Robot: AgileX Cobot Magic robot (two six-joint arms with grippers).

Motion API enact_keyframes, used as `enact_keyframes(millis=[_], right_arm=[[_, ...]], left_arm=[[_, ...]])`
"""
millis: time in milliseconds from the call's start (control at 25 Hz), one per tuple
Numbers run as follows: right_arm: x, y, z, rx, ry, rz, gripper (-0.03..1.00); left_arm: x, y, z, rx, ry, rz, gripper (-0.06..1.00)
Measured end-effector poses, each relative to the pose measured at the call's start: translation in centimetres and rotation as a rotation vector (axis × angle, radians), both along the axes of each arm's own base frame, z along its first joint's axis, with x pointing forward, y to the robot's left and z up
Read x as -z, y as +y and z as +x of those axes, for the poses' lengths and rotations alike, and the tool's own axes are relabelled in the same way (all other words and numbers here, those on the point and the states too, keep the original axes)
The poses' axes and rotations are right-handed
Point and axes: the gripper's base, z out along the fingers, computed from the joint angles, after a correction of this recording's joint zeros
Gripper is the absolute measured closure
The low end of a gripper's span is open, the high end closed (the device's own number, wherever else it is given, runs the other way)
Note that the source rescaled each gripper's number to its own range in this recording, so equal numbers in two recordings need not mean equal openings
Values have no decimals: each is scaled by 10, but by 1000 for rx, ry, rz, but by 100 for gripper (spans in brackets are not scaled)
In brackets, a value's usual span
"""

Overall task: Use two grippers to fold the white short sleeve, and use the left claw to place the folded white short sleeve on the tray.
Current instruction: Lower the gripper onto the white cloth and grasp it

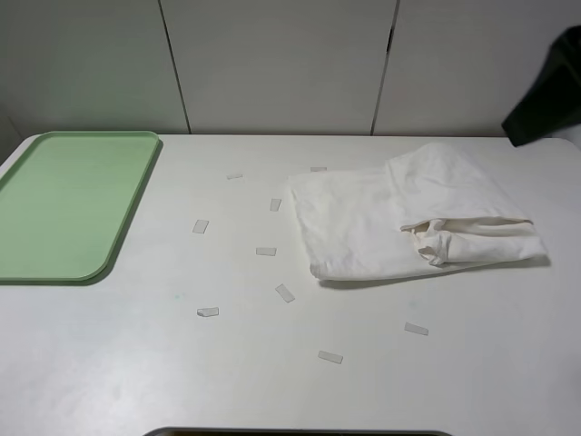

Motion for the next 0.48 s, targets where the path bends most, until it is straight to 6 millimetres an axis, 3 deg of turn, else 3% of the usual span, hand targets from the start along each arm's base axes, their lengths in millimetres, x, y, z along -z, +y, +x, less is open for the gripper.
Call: enact_keyframes(millis=[40, 80, 280, 480], right_arm=[[-1, -5, -12, 0, -18, 7, -3], [-1, -5, -12, 0, -18, 7, -3], [6, -26, -69, 1, -87, 30, -3], [26, -48, -124, 6, -176, 62, -3]], left_arm=[[0, 0, 0, 0, 0, 0, -5], [0, 0, 0, 0, 0, 0, -5], [0, 0, 0, 0, 0, 0, -5], [0, 0, 0, 0, 0, 0, -5]])
